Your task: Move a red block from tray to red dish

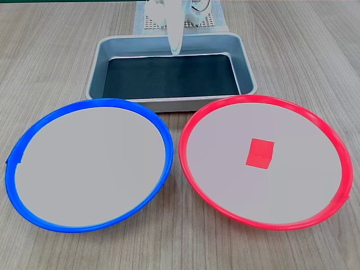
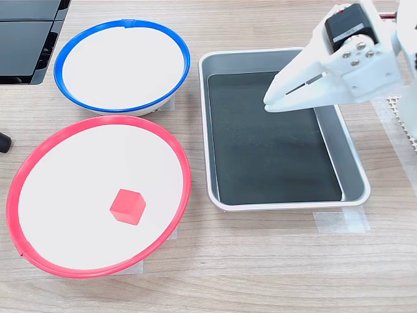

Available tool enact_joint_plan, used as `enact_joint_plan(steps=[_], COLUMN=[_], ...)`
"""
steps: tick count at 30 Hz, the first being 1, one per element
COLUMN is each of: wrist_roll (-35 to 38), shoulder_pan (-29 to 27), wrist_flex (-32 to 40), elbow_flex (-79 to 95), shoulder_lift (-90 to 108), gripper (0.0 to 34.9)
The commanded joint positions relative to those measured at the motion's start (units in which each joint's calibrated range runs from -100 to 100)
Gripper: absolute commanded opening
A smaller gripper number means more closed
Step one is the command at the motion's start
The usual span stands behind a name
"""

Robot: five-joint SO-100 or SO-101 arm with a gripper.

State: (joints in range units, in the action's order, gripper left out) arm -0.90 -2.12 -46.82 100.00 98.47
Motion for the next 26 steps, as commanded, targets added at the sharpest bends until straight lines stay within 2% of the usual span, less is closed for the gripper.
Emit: enact_joint_plan(steps=[1,26], wrist_roll=[0.2,0.4], shoulder_pan=[-0.8,-0.6], wrist_flex=[-0.6,-0.6], elbow_flex=[0.0,0.0], shoulder_lift=[0.6,0.6], gripper=[0.2,0.3])
